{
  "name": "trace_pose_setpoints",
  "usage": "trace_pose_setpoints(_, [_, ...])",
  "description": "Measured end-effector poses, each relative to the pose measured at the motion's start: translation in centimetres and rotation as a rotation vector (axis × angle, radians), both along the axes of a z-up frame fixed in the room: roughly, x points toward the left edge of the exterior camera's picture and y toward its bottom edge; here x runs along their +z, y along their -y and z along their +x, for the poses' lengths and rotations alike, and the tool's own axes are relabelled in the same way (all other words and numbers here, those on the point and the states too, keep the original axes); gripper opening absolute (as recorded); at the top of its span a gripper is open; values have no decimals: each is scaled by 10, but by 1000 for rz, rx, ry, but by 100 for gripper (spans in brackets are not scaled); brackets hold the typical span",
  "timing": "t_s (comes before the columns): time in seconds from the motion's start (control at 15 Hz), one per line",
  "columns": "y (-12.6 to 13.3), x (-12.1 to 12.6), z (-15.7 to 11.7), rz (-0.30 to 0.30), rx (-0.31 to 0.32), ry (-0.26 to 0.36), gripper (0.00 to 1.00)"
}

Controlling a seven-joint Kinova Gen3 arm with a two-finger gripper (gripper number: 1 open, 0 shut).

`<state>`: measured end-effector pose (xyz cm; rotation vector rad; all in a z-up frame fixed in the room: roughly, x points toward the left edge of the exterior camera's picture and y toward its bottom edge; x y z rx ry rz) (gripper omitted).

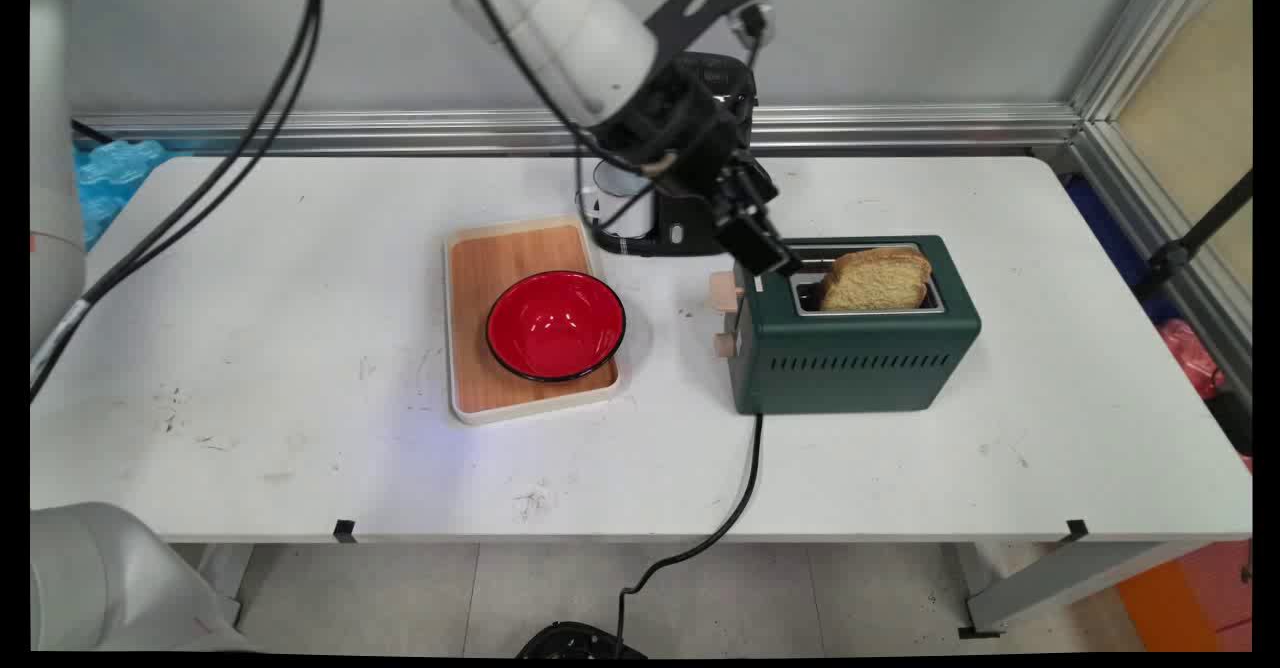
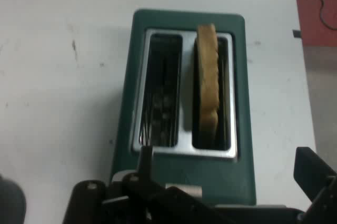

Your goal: Press the toaster switch

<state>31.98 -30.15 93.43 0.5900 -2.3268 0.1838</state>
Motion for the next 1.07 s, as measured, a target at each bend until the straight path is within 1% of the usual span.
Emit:
trace_pose_setpoints(0.4, [-25, 2, 37, 13, 2, 19, 100])
trace_pose_setpoints(0.47, [-27, 1, 42, 12, 0, 21, 0])
trace_pose_setpoints(0.73, [-32, -6, 57, 5, -4, 27, 0])
trace_pose_setpoints(1.07, [-28, -21, 64, -6, 2, 28, 0])
